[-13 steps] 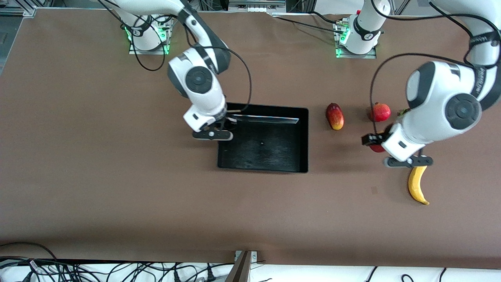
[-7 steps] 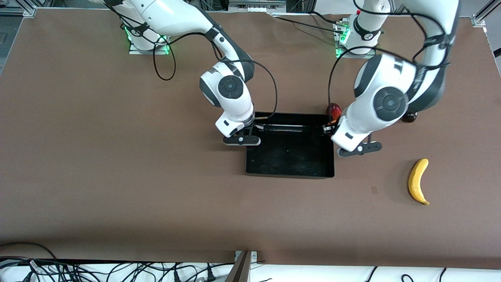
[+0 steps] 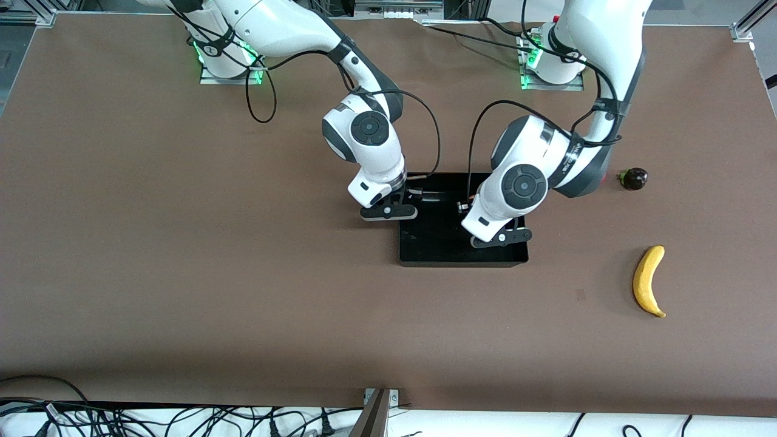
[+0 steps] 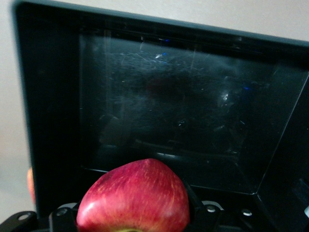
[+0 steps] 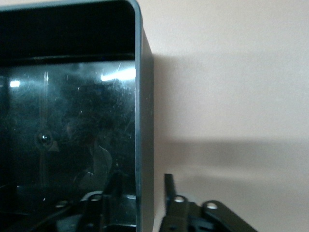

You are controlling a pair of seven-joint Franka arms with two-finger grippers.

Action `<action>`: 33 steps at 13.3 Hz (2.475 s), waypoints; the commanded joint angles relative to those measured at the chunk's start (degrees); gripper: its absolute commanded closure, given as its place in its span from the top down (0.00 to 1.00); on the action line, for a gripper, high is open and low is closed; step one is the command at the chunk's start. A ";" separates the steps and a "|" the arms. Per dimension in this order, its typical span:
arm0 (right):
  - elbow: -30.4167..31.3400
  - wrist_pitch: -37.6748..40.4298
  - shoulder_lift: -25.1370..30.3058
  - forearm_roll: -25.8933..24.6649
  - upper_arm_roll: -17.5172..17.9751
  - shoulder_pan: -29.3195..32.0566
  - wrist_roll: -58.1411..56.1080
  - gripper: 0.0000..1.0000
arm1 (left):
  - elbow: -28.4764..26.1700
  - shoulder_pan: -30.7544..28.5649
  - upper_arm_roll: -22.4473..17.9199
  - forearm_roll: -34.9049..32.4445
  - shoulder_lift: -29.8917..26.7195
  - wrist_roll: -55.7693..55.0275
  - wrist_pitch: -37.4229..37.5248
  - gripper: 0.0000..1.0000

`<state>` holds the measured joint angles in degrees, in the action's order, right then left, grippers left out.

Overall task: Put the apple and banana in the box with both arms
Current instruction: 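Lower the apple into the box with the left gripper while the right gripper withdraws, then release the apple and move the left gripper to the yellow banana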

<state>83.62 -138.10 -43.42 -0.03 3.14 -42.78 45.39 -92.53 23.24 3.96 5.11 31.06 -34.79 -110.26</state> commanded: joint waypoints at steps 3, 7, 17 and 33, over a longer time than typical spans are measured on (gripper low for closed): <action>-0.74 7.38 4.55 0.91 -0.33 3.83 -4.07 1.00 | 2.09 0.05 2.00 0.96 3.57 -1.68 -3.73 0.00; -0.74 21.26 12.20 1.44 -0.42 10.51 -14.08 1.00 | 1.04 0.22 5.70 0.96 5.59 -3.18 -6.37 0.00; -3.80 41.48 20.03 1.53 -4.20 32.74 -48.81 1.00 | -10.21 0.49 9.66 -1.68 6.82 -3.09 -20.34 0.01; -10.32 54.61 24.61 1.26 -9.38 38.56 -53.65 1.00 | 1.73 -10.21 10.10 -8.35 -0.90 2.57 4.42 1.00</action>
<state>73.74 -84.21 -18.98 0.39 -6.03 -4.15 -6.61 -92.20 17.00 13.38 -0.86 31.63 -38.06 -110.20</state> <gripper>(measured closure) 0.000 0.000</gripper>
